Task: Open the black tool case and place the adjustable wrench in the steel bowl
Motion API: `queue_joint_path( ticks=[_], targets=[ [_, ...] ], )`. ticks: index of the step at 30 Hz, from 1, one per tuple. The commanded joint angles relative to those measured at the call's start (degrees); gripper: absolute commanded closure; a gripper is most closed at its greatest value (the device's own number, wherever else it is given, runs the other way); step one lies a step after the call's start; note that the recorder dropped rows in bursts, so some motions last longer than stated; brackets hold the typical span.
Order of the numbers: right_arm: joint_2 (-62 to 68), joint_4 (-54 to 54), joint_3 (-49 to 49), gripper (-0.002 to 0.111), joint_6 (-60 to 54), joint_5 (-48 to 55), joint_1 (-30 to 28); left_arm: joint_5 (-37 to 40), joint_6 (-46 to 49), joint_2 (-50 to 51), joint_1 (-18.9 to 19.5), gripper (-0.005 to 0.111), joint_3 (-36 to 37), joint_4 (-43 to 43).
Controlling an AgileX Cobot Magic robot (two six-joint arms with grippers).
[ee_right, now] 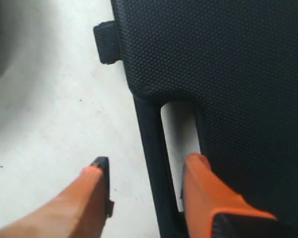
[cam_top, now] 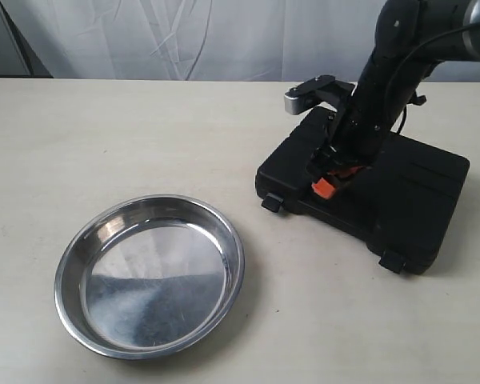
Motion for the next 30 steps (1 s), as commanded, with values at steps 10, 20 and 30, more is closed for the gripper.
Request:
queue_joint_path(
  ticks=[10,20,30],
  targets=[
    [1.8,-9.9,6.2,0.066,6.0,-9.3,3.7,-0.9,-0.2,0.2,0.1,0.106,-0.1,-0.1],
    [1.8,-9.5,6.7,0.103,6.0,-8.4,3.7,-0.9,-0.2,0.2,0.1,0.106,-0.1,-0.1],
    [1.8,-9.3,6.7,0.083,6.0,-8.3,3.7,-0.9,-0.2,0.2,0.1,0.106,-0.1,-0.1]
  ],
)
